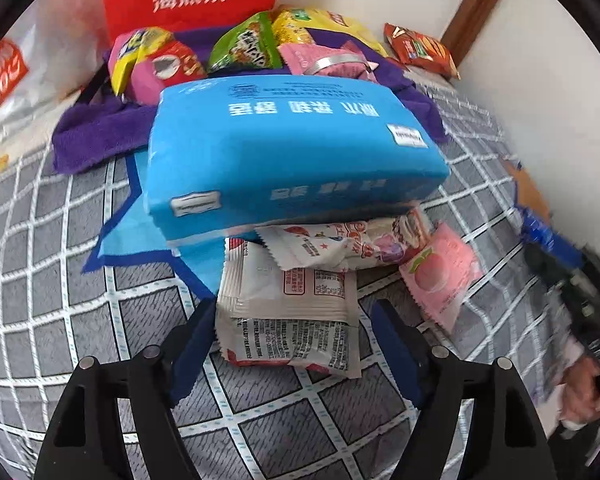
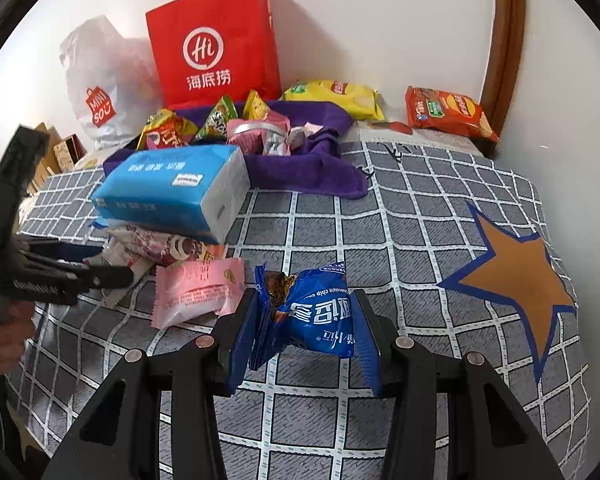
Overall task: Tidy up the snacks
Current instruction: 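Grasp the white printed packet with the left tool while the right tool holds the blue packet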
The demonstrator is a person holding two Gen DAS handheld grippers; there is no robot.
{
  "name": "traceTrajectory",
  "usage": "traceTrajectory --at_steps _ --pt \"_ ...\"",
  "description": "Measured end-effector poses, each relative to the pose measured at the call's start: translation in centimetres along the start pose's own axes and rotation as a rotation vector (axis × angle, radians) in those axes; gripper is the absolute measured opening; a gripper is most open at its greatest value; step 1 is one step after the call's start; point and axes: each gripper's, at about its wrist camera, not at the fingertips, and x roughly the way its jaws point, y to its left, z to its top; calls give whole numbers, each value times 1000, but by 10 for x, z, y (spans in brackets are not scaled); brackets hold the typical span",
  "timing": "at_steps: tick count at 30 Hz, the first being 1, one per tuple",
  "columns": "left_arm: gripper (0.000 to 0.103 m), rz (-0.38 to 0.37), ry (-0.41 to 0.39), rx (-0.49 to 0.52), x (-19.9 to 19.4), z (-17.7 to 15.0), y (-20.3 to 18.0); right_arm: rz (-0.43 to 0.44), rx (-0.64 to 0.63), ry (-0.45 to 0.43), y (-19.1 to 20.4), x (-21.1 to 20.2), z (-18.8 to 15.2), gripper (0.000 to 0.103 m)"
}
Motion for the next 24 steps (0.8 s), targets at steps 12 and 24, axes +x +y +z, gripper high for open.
traceTrajectory --at_steps 12,24 --pt "61 96 -81 69 -4 -10 -8 -20 24 2 2 -9 -3 46" --pt "50 9 -98 -42 -28 -37 35 -16 38 -16 17 -22 -1 45"
